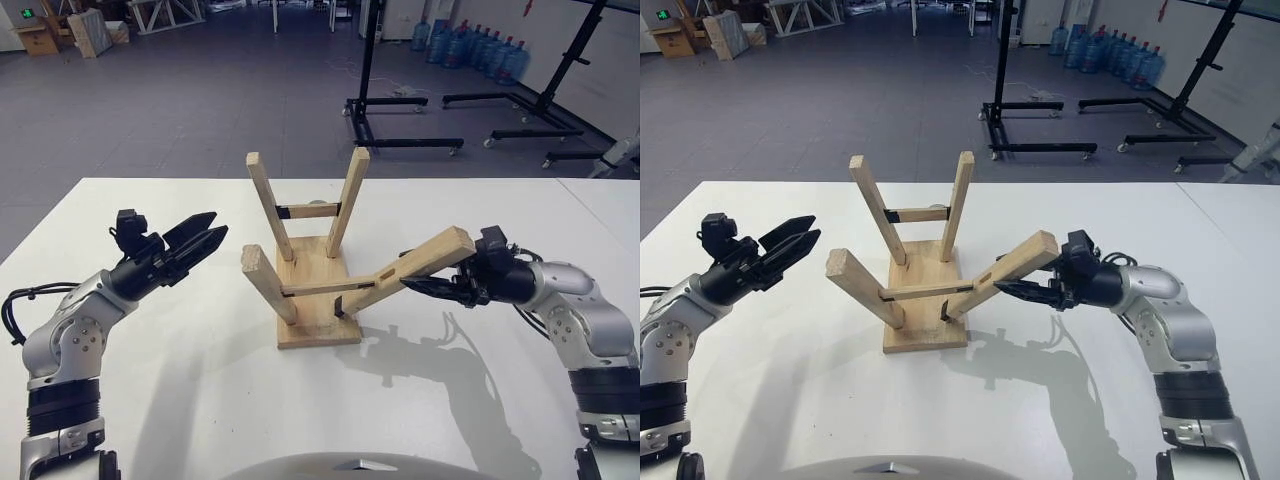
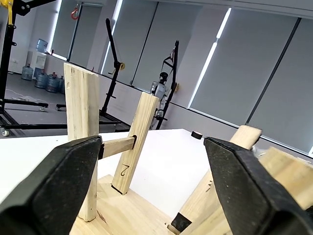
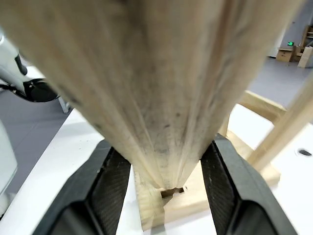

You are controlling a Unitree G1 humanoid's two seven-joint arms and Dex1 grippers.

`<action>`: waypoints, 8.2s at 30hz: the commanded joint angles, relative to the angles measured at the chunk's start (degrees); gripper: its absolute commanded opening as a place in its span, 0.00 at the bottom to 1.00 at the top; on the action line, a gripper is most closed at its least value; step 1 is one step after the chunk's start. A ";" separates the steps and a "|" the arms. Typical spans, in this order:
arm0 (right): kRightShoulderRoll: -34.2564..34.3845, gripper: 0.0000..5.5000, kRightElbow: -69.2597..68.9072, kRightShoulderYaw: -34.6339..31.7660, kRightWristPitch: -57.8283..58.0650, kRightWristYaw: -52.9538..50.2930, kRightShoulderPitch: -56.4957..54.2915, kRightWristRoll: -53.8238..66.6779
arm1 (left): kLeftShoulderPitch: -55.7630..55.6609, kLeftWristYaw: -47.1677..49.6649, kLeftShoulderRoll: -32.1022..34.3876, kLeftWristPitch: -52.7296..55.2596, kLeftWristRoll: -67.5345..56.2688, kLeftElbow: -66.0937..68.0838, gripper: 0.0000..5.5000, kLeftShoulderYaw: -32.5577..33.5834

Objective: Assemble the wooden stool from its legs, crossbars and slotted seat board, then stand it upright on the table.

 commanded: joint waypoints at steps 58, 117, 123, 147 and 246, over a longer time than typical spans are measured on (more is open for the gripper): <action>-0.28 0.37 12.79 15.42 -4.19 6.39 -13.32 -12.04 | -6.67 1.41 2.88 -2.16 4.64 -4.18 0.69 -19.12; 14.60 0.80 -23.39 -1.34 4.03 -47.23 -13.74 -2.48 | -10.84 12.65 -7.86 -7.66 7.06 -9.82 0.69 -24.16; 10.84 0.80 -23.43 11.79 -1.72 -58.33 -10.65 -31.50 | -10.82 14.36 -7.84 -7.58 7.70 -11.89 0.69 -23.29; 9.34 0.80 3.66 33.52 -31.78 -58.47 -2.50 -63.28 | -11.62 16.44 -10.16 -8.34 10.07 -10.76 0.69 -22.44; 9.79 0.80 -1.42 17.62 -11.69 -35.53 -1.83 -23.12 | -16.00 16.03 -8.94 -10.90 11.43 -5.51 0.69 -17.21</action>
